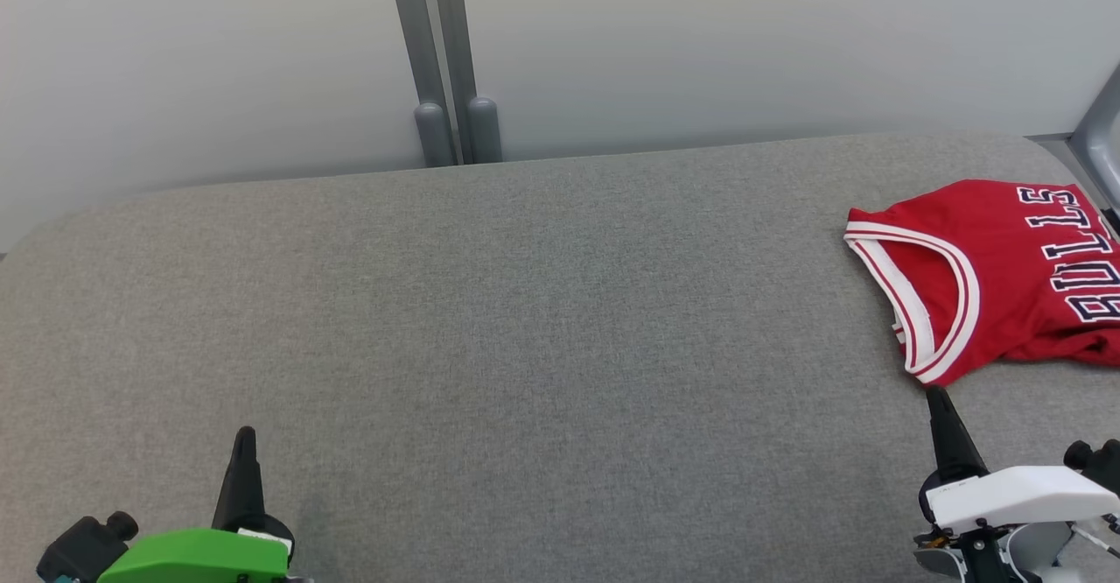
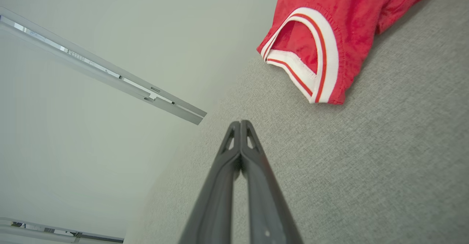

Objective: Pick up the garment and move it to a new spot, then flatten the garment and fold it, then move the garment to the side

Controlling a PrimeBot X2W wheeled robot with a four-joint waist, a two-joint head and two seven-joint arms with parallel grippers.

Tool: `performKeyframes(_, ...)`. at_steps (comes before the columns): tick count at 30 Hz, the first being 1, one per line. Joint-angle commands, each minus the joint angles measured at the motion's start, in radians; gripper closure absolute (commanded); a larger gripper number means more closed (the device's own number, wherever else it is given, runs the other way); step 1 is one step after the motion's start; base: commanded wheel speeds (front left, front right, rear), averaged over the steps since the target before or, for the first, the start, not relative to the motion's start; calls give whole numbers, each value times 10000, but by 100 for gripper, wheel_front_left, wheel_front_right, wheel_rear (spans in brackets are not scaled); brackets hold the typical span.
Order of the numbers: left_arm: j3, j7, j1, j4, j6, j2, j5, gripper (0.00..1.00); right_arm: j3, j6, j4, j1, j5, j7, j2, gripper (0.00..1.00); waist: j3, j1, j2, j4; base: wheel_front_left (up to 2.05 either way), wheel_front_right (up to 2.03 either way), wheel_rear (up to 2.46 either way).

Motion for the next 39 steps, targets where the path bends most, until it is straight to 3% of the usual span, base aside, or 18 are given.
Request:
performKeyframes(1, 62, 60, -277, -78, -56, 46, -348, 100, -46, 4, -46, -213, 312, 82, -20, 100, 2, 0, 0, -3, 0, 0, 0)
performKeyframes(39, 343, 996, -1020, 76, -219, 66, -3847, 100, -222, 5, 233, -891, 4038, 1036, 142, 100, 63, 0, 0, -80, 0, 0, 0)
